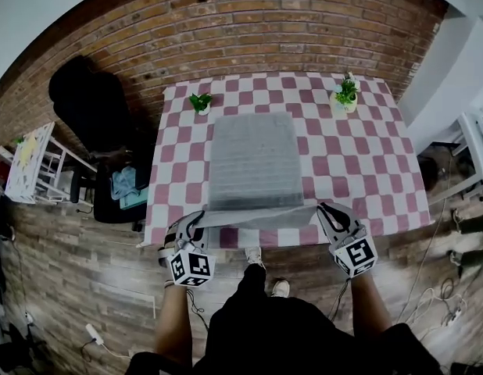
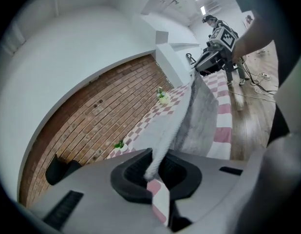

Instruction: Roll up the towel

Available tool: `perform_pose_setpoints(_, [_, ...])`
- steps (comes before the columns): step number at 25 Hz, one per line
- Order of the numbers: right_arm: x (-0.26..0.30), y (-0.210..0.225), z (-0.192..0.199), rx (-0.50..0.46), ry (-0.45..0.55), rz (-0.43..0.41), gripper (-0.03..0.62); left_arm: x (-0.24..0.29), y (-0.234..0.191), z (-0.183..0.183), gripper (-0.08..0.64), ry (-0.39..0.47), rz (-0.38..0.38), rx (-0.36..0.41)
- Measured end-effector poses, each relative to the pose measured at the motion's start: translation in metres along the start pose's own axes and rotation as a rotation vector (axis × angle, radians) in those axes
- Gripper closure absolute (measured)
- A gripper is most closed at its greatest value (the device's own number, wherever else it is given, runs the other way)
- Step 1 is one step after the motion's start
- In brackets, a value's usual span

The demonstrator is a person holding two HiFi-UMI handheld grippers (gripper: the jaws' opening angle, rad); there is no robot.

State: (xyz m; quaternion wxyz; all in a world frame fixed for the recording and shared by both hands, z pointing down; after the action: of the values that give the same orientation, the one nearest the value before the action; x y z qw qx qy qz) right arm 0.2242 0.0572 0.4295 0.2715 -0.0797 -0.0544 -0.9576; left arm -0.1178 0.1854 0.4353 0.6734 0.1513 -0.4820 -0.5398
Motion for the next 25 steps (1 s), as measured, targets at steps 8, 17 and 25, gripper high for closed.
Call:
perform_pose_setpoints(8, [0.081, 0.056, 0.008, 0.012, -0.075, 0.051, 0.56, 0.096, -0.035, 0.017, 0.54, 0.02, 0.109, -0.004])
perform_pose_setpoints(17, [0.168, 0.119, 0.013, 0.051, -0.137, 0.105, 0.56, 0.205, -0.079, 0.033, 0.54, 0.049, 0.2, -0.003])
perform_pose_setpoints(25, [0.242, 0.165, 0.029, 0.083, -0.179, 0.164, 0.56, 0.289, -0.102, 0.055, 0.534, 0.045, 0.261, -0.02])
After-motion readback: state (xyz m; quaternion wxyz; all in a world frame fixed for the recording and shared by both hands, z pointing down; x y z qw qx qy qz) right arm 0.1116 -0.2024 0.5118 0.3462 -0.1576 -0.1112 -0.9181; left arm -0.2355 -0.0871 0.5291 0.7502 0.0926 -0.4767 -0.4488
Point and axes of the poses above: the fingertips, and each gripper's own axes: x forward along the fingers, y to its right, z out of its underside, the point moved 8 cm from there along -x, backward along the fingers, and after that the axes turned 12 degrees about x, right-handed, at the moved point
